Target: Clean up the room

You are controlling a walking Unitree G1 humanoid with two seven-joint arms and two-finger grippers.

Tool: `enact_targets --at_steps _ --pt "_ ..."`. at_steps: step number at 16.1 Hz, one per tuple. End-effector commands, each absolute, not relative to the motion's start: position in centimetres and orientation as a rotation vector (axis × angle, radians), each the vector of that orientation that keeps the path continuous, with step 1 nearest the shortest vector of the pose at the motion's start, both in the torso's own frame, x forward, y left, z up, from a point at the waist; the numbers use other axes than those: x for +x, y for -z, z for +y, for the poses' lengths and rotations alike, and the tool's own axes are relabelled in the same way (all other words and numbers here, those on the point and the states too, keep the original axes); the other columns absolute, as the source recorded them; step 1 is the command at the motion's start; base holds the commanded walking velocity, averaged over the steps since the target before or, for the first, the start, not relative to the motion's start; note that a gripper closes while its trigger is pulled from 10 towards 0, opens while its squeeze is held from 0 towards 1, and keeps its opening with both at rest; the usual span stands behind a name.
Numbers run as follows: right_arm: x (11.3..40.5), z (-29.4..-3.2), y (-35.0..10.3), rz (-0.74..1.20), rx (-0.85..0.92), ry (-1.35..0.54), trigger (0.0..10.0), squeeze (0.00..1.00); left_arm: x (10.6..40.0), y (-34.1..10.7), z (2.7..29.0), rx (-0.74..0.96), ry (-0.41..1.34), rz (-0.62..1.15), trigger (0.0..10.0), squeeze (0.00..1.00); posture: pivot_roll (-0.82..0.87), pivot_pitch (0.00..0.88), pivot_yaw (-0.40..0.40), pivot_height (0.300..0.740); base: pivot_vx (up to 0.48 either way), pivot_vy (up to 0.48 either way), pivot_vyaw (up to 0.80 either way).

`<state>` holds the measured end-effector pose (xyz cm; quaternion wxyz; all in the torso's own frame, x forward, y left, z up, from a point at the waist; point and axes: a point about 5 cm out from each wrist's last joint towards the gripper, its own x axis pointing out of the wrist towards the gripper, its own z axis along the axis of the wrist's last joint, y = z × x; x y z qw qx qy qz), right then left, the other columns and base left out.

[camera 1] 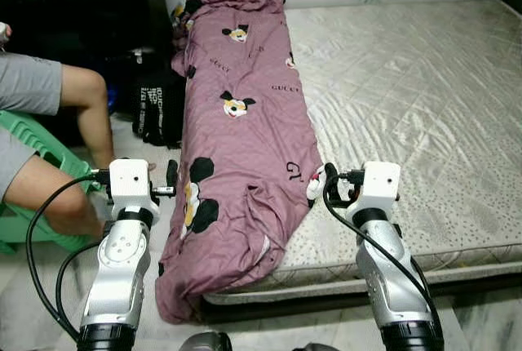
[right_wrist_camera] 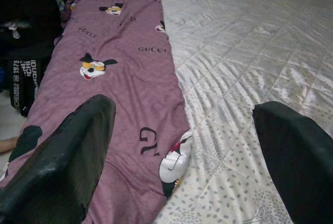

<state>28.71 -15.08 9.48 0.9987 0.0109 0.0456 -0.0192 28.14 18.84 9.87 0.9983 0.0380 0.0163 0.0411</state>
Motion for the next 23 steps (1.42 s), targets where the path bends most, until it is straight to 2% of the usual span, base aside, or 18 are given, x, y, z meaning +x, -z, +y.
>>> enact_targets --at_steps 1,10,18,23 --pt "28.8 -15.0 -9.5 0.09 0.02 0.029 10.0 0.0 28.2 -9.8 19.2 0.087 -0.095 0.034 10.0 0.0 0.02 0.071 0.024 0.706 0.0 0.0 0.0" --pt "28.9 -14.9 -9.3 0.087 0.013 0.015 10.0 0.0 28.2 -9.7 19.7 0.098 -0.144 0.027 10.0 0.0 0.03 0.055 0.023 0.636 0.0 0.0 0.0" --pt "29.1 -14.8 -9.3 0.095 0.009 0.002 10.0 0.0 28.3 -9.6 20.6 0.115 -0.231 0.031 10.0 0.0 0.02 0.068 0.018 0.631 0.0 0.0 0.0" --pt "29.3 -14.7 -9.3 0.091 0.005 -0.007 10.0 0.0 28.3 -9.6 20.8 0.115 -0.259 0.033 10.0 0.0 0.02 0.073 0.016 0.571 0.0 0.0 0.0"
